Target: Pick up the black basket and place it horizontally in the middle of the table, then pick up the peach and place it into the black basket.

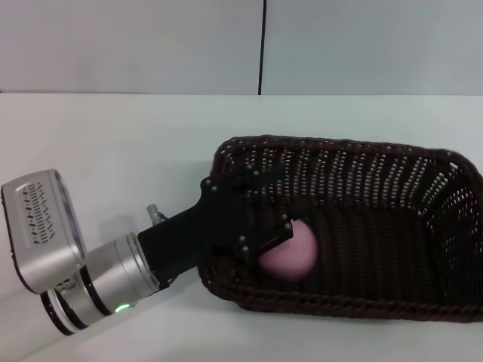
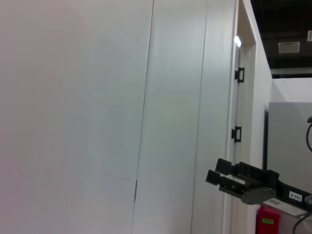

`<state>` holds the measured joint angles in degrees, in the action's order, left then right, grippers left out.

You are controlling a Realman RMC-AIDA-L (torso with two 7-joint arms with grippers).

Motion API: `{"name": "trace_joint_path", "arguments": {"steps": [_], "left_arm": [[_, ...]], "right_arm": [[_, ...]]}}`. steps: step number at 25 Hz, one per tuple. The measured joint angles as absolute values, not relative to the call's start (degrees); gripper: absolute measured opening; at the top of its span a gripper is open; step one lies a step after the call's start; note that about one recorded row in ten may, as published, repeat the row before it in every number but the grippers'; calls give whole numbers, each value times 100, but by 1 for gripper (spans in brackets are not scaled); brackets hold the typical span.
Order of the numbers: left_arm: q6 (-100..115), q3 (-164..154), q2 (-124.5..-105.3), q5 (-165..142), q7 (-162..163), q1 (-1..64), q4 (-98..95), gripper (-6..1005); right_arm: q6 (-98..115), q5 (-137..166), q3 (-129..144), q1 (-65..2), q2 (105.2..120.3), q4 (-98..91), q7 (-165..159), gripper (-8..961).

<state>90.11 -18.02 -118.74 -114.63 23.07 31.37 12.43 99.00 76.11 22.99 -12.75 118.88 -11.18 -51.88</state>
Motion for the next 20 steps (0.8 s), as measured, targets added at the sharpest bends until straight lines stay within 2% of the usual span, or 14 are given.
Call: {"name": "trace_joint_path", "arguments": {"steps": [2,5,10,12,15,16,20], "left_arm": [[8977,-1775,-11855,-11437,2328,3059,1238,312],[8966,-1686,-11848,-11419,2327,2961,1209,616],[9005,-877,-11822,-11415,2284,2423,959,704],[9082,-149,-11822,-11415,2278,2007,727,740],[9099,64,-11821,-11413,2278,1892,668,793],[9158,649,-11821,-11413,2275,1589,599,793],[9293,1321,-11821,-11413,2184,1242,568,793]], "right_arm": [[9903,7611,2257,-1269,11886,-1120,-5186,598],[9914,7610,2164,-1250,11889,-1118,-5181,598],[9909,7604,1718,-1178,11902,-1022,-5132,598],[9906,7603,1254,-1127,11903,-774,-4826,598],[9921,7602,978,-1091,11903,-613,-4597,598],[9928,7602,821,-1074,11903,-522,-4473,598],[9937,7601,353,-1019,11901,-249,-4097,598]]}}
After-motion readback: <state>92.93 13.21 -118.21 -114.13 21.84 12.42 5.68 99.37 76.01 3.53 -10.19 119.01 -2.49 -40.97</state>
